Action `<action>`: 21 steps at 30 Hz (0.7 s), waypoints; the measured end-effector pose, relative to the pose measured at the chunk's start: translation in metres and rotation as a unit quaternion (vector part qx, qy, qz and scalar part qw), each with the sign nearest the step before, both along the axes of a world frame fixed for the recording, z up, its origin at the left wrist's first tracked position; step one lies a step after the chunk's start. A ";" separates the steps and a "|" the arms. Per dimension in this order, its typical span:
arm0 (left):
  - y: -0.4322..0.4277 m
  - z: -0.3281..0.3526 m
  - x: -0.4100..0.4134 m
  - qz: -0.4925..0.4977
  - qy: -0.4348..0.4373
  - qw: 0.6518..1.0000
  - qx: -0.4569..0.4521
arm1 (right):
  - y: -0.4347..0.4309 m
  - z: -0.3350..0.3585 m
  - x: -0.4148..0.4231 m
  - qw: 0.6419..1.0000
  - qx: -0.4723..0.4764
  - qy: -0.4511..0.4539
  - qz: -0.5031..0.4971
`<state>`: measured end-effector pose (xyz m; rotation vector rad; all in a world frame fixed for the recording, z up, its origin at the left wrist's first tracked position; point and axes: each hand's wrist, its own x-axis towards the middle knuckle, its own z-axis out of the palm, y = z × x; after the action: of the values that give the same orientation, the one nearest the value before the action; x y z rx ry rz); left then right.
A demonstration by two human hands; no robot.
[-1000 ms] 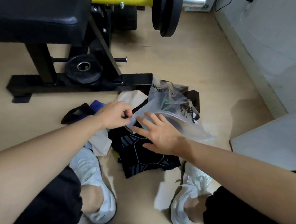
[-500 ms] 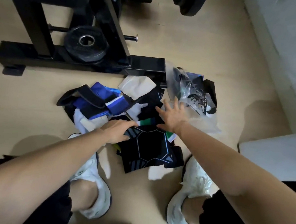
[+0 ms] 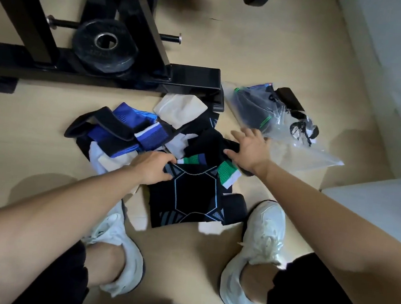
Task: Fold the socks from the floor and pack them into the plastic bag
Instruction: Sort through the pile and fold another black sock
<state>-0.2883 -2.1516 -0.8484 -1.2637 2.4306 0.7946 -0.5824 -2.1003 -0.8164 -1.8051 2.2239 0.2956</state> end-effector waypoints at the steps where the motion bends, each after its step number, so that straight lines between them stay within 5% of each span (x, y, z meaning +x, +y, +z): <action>1: -0.001 0.002 -0.003 0.004 0.000 1.000 0.004 | 0.006 0.003 0.009 1.000 -0.018 -0.018 -0.001; 8: -0.011 0.032 -0.028 0.051 0.143 0.984 0.092 | 0.035 0.011 0.045 0.963 0.028 -0.265 0.048; 17: -0.035 0.049 -0.013 0.161 0.256 0.952 0.046 | 0.030 0.021 0.021 0.925 0.087 -0.356 -0.097; 21: -0.060 0.057 0.000 0.268 0.271 0.925 -0.001 | 0.018 0.028 0.016 0.925 0.146 -0.349 -0.037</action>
<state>-0.2879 -2.2118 -0.7910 -1.9675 2.4794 1.4522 -0.5662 -2.0820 -0.7884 -1.3721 1.6355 -0.0383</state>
